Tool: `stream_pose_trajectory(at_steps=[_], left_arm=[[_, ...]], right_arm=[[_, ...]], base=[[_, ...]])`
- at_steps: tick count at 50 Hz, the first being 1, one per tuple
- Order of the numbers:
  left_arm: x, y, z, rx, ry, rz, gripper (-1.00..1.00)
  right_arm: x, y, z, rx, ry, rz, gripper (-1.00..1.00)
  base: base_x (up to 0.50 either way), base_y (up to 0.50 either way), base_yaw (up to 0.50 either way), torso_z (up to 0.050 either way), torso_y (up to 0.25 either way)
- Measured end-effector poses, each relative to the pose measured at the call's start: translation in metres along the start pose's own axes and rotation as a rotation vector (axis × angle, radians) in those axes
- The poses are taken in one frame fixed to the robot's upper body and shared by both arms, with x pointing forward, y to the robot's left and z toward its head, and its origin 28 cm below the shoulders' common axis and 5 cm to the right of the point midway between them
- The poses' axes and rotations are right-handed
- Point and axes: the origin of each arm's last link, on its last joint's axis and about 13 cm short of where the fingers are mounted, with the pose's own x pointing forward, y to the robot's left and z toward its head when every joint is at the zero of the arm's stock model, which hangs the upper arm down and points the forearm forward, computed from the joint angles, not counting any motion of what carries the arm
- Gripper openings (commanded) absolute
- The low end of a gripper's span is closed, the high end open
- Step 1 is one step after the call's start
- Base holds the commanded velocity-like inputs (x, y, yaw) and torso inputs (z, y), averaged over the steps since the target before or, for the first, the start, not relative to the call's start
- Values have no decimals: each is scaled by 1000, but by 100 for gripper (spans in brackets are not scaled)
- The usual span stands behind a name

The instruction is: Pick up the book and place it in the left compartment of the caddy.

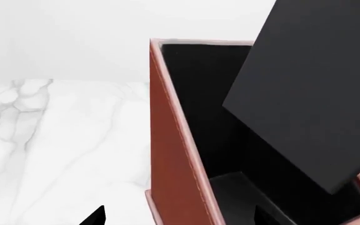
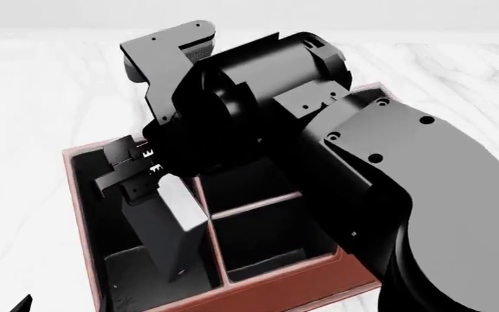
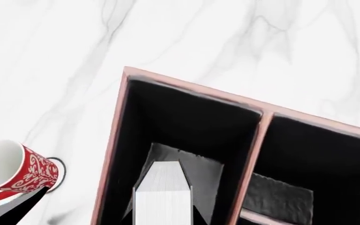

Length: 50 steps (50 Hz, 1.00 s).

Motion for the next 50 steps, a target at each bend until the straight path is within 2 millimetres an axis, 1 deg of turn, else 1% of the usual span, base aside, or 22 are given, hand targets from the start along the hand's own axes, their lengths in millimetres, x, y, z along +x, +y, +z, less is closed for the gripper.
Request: stream_pose_trajectory(at_steps=[26,50], left_arm=[[0,0,0,-6,-2,-4,100],[-1,0,1,-9,-4,-6,100]], right_arm=[[25,-1,-23,-14,22,-11,-100],[37,-7,-34,10,14,-28,-100]], base=[[0,0,0,0,1],[0,0,0,0,1]])
